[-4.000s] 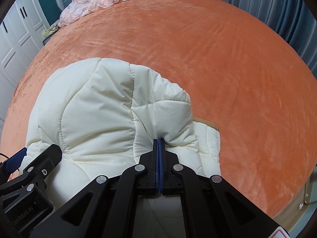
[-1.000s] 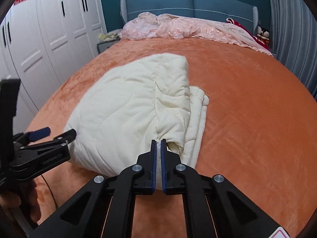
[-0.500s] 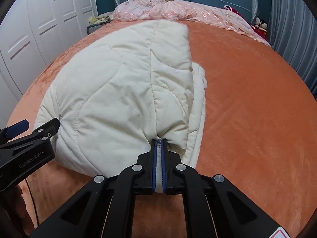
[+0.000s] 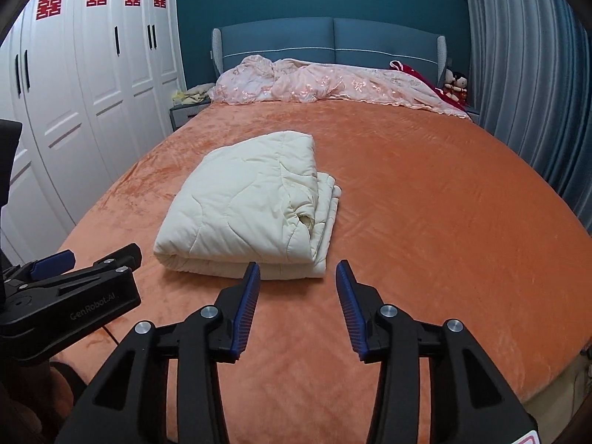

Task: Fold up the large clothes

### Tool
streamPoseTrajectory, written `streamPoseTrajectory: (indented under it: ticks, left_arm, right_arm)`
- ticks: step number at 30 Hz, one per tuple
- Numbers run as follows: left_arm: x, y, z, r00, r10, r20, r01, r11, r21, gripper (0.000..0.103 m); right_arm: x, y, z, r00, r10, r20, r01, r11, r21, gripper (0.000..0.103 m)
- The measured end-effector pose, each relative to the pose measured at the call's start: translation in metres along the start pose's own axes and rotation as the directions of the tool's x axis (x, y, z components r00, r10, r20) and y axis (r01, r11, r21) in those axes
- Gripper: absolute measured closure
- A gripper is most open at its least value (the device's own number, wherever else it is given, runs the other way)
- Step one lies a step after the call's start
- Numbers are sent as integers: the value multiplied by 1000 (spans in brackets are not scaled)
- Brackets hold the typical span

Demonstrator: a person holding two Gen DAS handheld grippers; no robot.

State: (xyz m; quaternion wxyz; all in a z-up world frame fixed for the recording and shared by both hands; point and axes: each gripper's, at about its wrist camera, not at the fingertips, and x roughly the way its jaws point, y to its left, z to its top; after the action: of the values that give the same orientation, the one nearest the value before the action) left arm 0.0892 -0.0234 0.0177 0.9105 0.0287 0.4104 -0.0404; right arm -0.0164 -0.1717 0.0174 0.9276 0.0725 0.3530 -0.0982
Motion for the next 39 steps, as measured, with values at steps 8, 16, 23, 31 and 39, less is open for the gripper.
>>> streamPoseTrajectory:
  ticks: [8, 16, 23, 31, 39]
  left_arm:
    - [-38, -2, -41, 1000, 4, -17, -3, 1000, 24, 14]
    - [-55, -6, -54, 999, 33, 3, -33, 999, 39, 14]
    - [-60, -6, -56, 999, 42, 9, -43, 998, 43, 15]
    - [-65, -5, -58, 999, 45, 9, -46, 998, 43, 15]
    - [-67, -3, -61, 998, 54, 15, -55, 997, 49, 15]
  right_arm:
    - [-44, 3, -31, 1000, -18, -1, 18, 1000, -5, 48]
    - [-61, 1, -42, 1000, -25, -5, 25, 1000, -2, 47]
    - [-67, 0, -45, 1000, -30, -1, 30, 1000, 7, 47]
    - [-70, 2, -46, 999, -36, -4, 36, 999, 6, 47]
    - [-73, 3, -48, 999, -42, -7, 42, 999, 7, 47]
